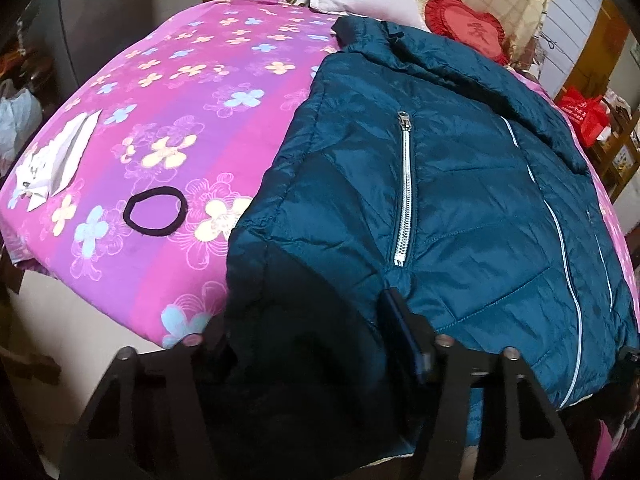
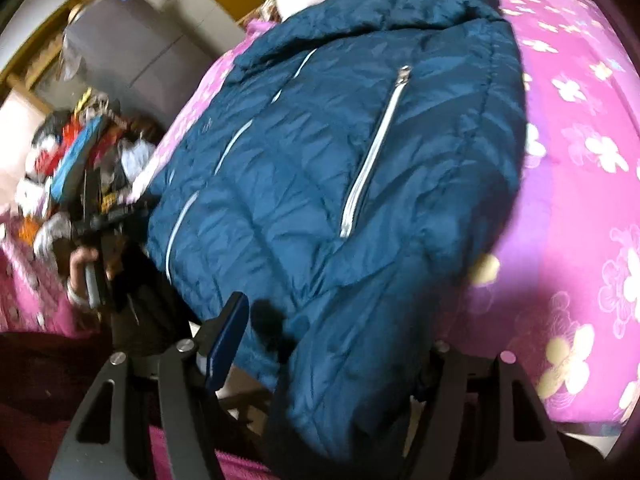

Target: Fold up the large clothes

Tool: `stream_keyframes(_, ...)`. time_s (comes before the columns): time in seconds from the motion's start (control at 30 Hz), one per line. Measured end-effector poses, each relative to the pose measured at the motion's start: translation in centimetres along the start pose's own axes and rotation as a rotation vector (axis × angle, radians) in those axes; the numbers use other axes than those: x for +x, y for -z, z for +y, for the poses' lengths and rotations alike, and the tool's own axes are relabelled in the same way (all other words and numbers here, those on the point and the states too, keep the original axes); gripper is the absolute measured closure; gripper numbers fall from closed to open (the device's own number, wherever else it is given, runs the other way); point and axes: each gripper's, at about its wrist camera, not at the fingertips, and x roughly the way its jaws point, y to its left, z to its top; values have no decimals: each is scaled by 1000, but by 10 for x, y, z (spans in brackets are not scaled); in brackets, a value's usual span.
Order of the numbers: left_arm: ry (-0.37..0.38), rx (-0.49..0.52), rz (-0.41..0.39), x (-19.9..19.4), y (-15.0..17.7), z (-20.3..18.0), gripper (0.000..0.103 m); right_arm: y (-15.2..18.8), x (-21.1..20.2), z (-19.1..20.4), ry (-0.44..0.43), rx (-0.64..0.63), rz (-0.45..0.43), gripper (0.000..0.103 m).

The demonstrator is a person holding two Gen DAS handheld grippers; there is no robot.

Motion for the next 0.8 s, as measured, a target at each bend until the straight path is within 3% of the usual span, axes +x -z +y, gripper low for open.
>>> stream_keyframes(0.1, 23, 2, -2, -3, 0, -1, 89, -1, 3, 5, 30, -30, 13, 34)
stream_keyframes(0.23, 21, 31, -26, -14, -1, -6, 101, -6, -2, 17, 85, -85, -2, 69)
stream_keyframes(0.5, 66, -17, -79, -38, -18, -5, 103, -22, -39, 26, 77, -145, -105, 75)
stream_keyframes(0.8, 47, 3, -195, -68, -52, -13, 103, -52, -77, 29, 70, -168, -256, 76)
